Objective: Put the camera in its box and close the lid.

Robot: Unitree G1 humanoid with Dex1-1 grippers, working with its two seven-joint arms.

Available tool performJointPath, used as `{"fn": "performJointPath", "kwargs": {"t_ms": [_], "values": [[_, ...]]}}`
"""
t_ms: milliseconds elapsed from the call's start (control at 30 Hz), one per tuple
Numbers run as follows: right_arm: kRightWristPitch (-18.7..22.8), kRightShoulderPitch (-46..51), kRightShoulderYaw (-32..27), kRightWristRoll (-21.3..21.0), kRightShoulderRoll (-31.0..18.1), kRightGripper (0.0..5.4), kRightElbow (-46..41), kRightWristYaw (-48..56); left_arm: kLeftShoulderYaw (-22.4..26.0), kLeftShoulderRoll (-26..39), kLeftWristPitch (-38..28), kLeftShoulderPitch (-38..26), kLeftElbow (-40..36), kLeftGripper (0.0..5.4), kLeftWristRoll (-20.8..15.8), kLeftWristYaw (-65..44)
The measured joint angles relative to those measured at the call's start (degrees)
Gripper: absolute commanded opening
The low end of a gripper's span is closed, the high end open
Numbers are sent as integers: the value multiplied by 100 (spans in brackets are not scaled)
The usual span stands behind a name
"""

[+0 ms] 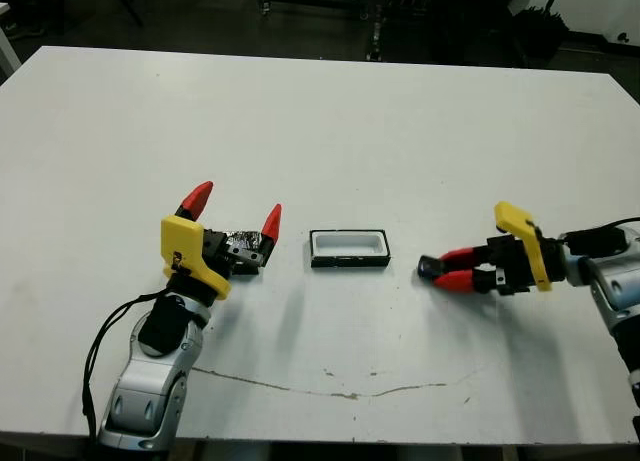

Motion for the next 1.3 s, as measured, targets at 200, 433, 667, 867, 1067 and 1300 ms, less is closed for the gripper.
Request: {"fn": "performJointPath", "kwargs": {"t_ms": [200,433,667,867,1067,1300], "values": [[-80,-1019,-136,119,230,166,451,76,0,-17,0,-6,0,540,-58,-17],[-232,-2046,51,-44,824,166,1329,110,13,-22,2,-7,-2,540,-73,-17],[-545,-2422,213,-258,1607,166,2244,148,101,-50,2,-3,-17,540,-120,39],[-314,-2660,507,-588,2020,166,2360,101,228,-28,-118,-7,-23,540,-81,48],[-92,-2676,621,-697,2368,166,2509,69,281,30,-120,-10,-24,540,-63,48],[-180,-2643,622,-766,2482,166,2581,75,284,25,-119,-9,-24,540,-85,48]]}}
